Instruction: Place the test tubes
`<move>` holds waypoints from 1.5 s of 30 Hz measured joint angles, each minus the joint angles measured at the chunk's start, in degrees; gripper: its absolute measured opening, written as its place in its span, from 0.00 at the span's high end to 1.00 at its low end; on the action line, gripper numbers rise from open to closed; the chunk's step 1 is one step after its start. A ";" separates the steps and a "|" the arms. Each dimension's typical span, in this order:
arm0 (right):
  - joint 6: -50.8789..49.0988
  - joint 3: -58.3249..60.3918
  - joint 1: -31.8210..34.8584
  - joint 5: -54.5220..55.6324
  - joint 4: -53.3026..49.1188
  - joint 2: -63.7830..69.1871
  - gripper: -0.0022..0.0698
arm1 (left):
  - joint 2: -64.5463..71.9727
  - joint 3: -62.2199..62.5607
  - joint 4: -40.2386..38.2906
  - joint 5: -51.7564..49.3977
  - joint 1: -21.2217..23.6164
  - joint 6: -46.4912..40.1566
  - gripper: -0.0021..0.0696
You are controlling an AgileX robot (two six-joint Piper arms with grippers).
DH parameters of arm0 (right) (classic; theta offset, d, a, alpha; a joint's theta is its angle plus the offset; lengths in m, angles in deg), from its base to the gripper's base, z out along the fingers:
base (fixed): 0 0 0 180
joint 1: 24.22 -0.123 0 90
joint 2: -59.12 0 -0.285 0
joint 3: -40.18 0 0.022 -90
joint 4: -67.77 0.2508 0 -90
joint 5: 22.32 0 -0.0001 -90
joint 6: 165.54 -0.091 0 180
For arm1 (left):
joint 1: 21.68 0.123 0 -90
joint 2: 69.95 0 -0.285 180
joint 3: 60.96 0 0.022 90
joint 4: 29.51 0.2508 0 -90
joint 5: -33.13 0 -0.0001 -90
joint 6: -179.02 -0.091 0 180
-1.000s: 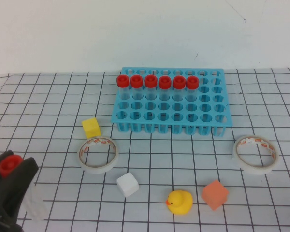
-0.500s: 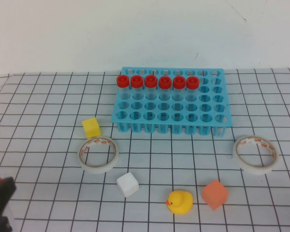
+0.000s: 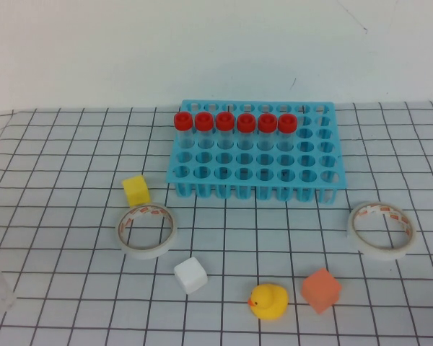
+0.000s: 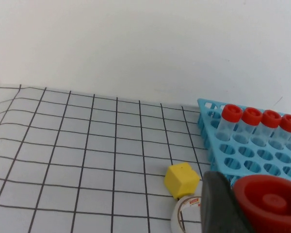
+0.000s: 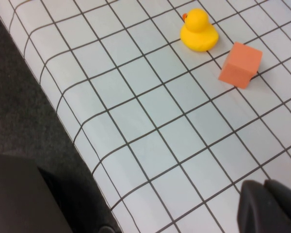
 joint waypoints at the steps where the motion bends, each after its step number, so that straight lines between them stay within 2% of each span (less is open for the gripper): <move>1: 0.00 0.00 0.00 0.00 0.00 0.00 0.97 | 0.74 0.33 -0.61 0.11 0.00 -0.11 0.61; 4: 0.00 0.00 0.00 0.00 0.00 0.00 0.97 | 3.64 1.75 -1.22 0.04 0.00 -0.75 0.61; 7: 0.00 0.00 0.00 0.00 0.00 0.00 0.97 | 6.46 3.08 4.08 0.04 0.00 4.85 0.61; 10: 0.00 0.00 0.00 0.00 0.00 0.00 0.97 | 9.17 3.84 14.86 1.83 -1.12 16.89 0.61; 14: 0.00 0.00 0.00 0.00 0.00 0.00 0.97 | 11.75 3.96 24.70 7.28 -4.51 23.24 0.61; 21: 0.00 0.00 0.00 0.00 0.00 0.00 0.97 | 21.09 4.05 28.86 25.05 -13.45 24.63 0.61; 26: 0.00 0.00 0.00 0.00 0.00 0.00 0.97 | 30.62 4.05 39.59 41.03 -19.13 24.98 0.61; 30: 0.00 0.00 0.00 0.00 0.00 0.00 0.97 | 37.41 4.05 48.81 58.28 -19.82 26.24 0.61; 32: 0.00 0.00 0.00 0.00 0.00 0.00 0.97 | 41.04 4.18 50.65 67.73 -19.92 29.23 0.61; 34: 0.00 0.00 0.00 0.00 0.00 0.00 0.97 | 44.68 4.65 49.95 72.34 -20.05 33.28 0.61; 38: 0.00 0.00 0.00 0.00 0.00 0.00 0.97 | 52.56 8.02 45.63 73.99 -20.16 45.18 0.61; 40: 0.00 0.00 0.00 0.00 0.00 0.00 0.97 | 56.61 10.93 46.22 73.99 -20.04 47.64 0.61; 45: 0.00 0.00 0.00 -0.13 0.00 0.00 0.97 | 66.36 21.44 57.10 74.10 -20.05 49.37 0.61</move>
